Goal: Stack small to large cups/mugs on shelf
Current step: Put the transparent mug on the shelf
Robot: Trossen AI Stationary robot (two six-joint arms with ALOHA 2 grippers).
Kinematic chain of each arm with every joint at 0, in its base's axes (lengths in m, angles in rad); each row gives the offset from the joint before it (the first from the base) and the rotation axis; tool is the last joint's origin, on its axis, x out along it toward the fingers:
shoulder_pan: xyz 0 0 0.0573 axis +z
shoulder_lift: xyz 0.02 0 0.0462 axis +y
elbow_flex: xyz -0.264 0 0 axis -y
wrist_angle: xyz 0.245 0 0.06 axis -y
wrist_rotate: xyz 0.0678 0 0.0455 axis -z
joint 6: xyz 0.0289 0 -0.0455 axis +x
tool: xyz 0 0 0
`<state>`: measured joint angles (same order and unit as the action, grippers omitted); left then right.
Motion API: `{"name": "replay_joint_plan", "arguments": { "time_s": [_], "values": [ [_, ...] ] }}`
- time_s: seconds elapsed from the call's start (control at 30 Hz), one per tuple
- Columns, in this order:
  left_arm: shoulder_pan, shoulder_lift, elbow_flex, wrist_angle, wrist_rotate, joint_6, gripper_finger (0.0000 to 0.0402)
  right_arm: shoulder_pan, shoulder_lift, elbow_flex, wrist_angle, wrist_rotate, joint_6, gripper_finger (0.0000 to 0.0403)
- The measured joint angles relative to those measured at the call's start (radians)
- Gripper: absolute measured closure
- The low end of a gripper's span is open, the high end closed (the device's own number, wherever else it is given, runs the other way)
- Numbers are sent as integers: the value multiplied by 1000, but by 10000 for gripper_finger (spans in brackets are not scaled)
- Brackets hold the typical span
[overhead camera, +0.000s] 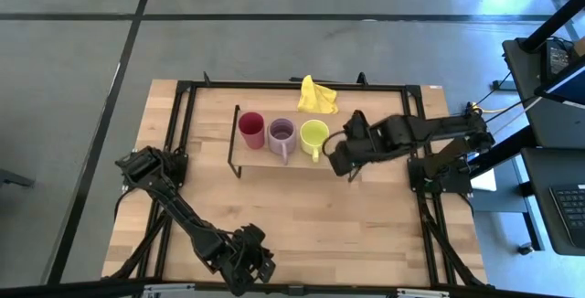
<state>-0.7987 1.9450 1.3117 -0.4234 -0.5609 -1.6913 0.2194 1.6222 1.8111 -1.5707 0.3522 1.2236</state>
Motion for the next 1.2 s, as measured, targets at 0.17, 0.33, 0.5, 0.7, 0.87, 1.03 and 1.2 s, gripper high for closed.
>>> {"name": "replay_joint_plan", "arguments": {
  "time_s": [0.17, 0.33, 0.5, 0.7, 0.87, 1.03, 1.2],
  "values": [
    [23, 0, 0, -6, 2, 2, 319, -62, -11, -2, 1, -28, -33, 400],
    [29, -4, 0, 14, 5, 46, 319, -115, -80, -2, 0, -95, -54, 400],
    [49, -44, 0, 22, 5, 136, 319, -172, -178, -37, 3, -88, -49, 400],
    [92, -99, 0, 24, 1, 243, 319, -241, -242, -255, 10, -199, -47, 400],
    [108, -115, 0, 21, 4, 262, 319, -231, -239, -242, 41, -177, -55, 394],
    [115, -115, 0, 9, 35, 263, 319, -231, -237, -174, 26, -143, -85, 398],
    [136, -114, 0, 7, 36, 263, 319, -245, -229, -160, 26, -144, -105, 399]
  ]
}}
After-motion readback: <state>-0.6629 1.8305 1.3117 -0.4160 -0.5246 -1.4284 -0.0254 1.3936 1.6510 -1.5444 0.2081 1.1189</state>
